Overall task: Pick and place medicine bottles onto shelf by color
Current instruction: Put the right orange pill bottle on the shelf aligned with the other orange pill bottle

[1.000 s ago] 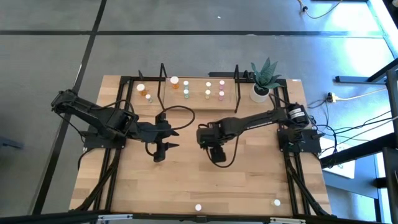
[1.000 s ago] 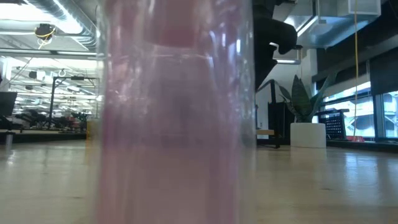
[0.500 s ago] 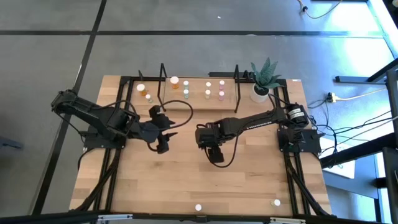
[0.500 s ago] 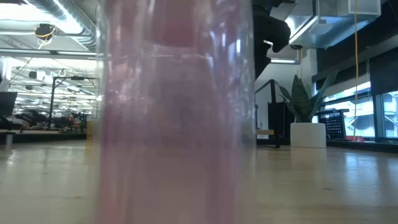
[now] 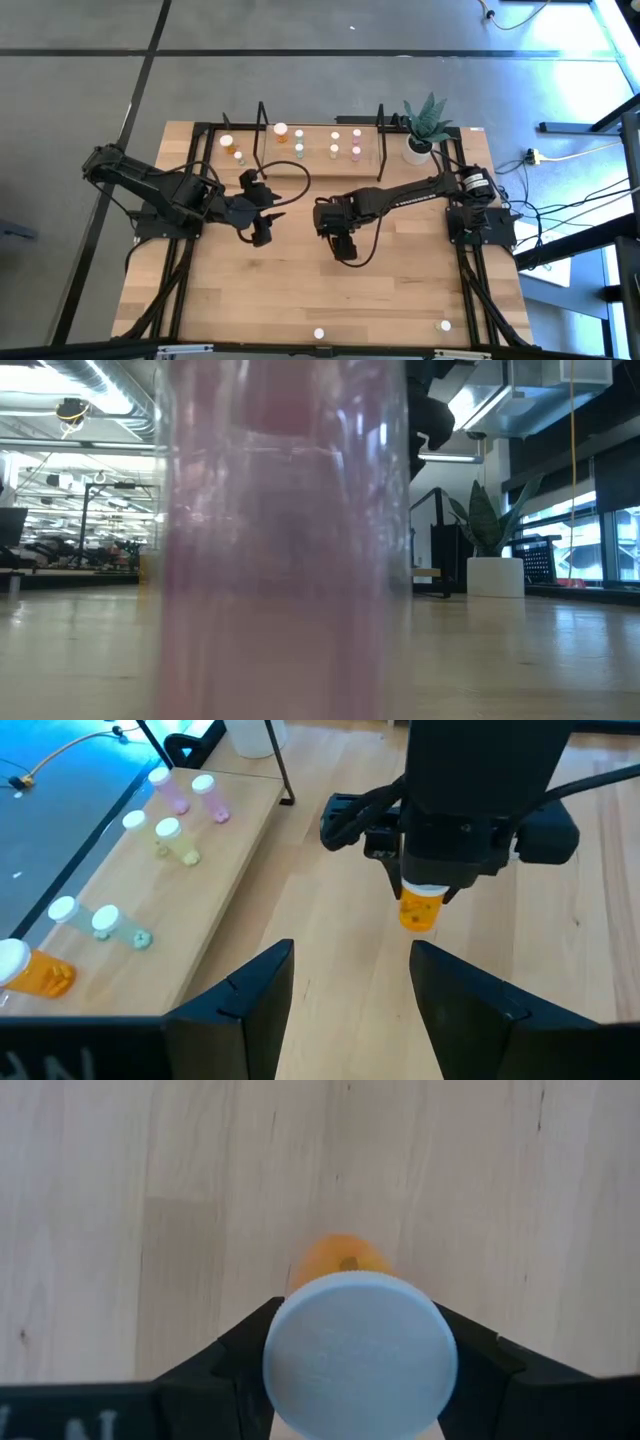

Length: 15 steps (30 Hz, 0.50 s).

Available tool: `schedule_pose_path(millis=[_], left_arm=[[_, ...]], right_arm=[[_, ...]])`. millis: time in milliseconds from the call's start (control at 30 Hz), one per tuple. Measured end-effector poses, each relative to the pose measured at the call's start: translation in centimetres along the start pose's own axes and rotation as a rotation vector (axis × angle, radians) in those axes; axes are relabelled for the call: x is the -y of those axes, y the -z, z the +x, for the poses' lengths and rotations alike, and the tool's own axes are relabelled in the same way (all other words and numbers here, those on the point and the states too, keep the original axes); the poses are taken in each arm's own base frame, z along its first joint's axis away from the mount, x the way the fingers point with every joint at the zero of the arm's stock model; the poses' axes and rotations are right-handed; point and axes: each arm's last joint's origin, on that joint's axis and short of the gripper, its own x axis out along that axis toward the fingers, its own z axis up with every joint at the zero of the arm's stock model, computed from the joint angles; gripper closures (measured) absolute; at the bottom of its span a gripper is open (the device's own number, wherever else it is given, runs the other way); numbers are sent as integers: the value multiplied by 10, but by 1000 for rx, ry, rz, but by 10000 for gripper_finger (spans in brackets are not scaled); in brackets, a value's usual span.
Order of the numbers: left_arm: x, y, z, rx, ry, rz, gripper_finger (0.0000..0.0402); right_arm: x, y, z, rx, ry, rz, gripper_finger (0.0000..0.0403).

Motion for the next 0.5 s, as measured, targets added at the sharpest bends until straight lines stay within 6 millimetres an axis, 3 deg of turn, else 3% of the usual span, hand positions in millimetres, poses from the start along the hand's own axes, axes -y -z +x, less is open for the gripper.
schedule_pose_path(millis=[200, 500], left_arm=[[0, 0, 0, 0, 0, -1, 208], [0, 0, 0, 0, 0, -1, 208]], right_arm=[[1, 2, 19, -56, 1, 1, 201], [1, 3, 21, -66, 3, 26, 201]])
